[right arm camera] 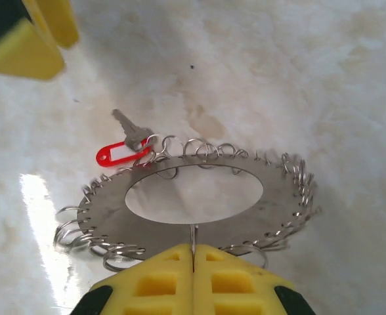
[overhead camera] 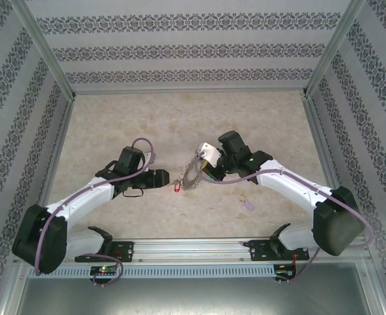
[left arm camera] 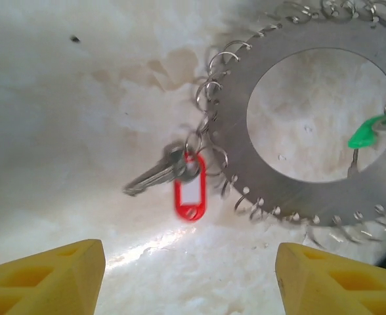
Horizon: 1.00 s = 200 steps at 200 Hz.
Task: Put the keys on the keyring
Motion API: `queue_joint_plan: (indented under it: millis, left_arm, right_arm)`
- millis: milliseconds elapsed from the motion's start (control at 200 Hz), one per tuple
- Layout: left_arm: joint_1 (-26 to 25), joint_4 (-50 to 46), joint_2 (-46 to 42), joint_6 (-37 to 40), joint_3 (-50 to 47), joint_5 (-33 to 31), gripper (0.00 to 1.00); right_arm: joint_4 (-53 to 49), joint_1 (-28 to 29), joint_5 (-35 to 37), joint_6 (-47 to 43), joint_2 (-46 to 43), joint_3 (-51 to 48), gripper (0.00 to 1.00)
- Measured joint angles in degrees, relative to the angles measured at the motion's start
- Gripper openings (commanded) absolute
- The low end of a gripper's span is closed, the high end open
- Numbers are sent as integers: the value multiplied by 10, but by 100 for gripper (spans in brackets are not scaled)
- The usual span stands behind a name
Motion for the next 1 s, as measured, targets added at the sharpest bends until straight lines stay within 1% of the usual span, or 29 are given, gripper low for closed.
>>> queue_joint_plan:
  millis: [140, 245, 295, 340, 370, 410, 440, 510, 590, 660, 739, 789, 849, 909, 954, 999]
  left_arm:
    - [6, 7, -58, 4, -6, -75, 75]
    - [13, 19, -83, 7, -7, -132, 75]
    - [15, 24, -87, 10, -7, -153, 75]
    - [17, 30, -88, 14, -7, -167, 75]
    - [17, 33, -88, 18, -7, -174, 75]
    - [18, 42, -87, 25, -7, -175, 74]
    - [19, 49, -86, 32, -7, -173, 73]
    - [21, 73, -76, 56, -6, -150, 70]
    - [21, 94, -60, 100, 2, -95, 68]
    - [21, 99, -53, 142, 12, -50, 64]
    - [21, 102, -52, 208, 30, 16, 59]
    - [21, 103, -52, 251, 47, 55, 55]
    - [21, 102, -49, 311, 71, 104, 48]
    - [21, 91, -37, 369, 103, 146, 41]
    - [21, 76, -23, 402, 130, 168, 39]
    - [21, 54, -5, 434, 161, 186, 39]
  right_arm:
    - [0, 79, 110, -91, 0, 2, 0]
    - [22, 134, 175, -158, -6, -17, 0]
    - [31, 153, 194, -177, -12, -31, 0]
    - [31, 161, 197, -187, -17, -41, 0]
    - [21, 157, 184, -186, -21, -41, 0]
    - [7, 138, 145, -175, -25, -39, 0]
    - [-6, 112, 102, -159, -27, -33, 0]
    - [-26, 36, -11, -114, -26, -17, 0]
    - [-30, -31, -118, -66, -23, -7, 0]
    - [-16, -53, -183, -28, -22, -8, 0]
    - [-2, -62, -242, -16, -23, -10, 0]
    - [-4, -66, -270, -22, -24, -8, 0]
    - [-17, -72, -300, -34, -24, 1, 0]
    - [-33, -77, -315, -51, -23, 17, 0]
    - [-44, -76, -301, -71, -22, 32, 0]
    - [-42, -62, -247, -96, -21, 43, 0]
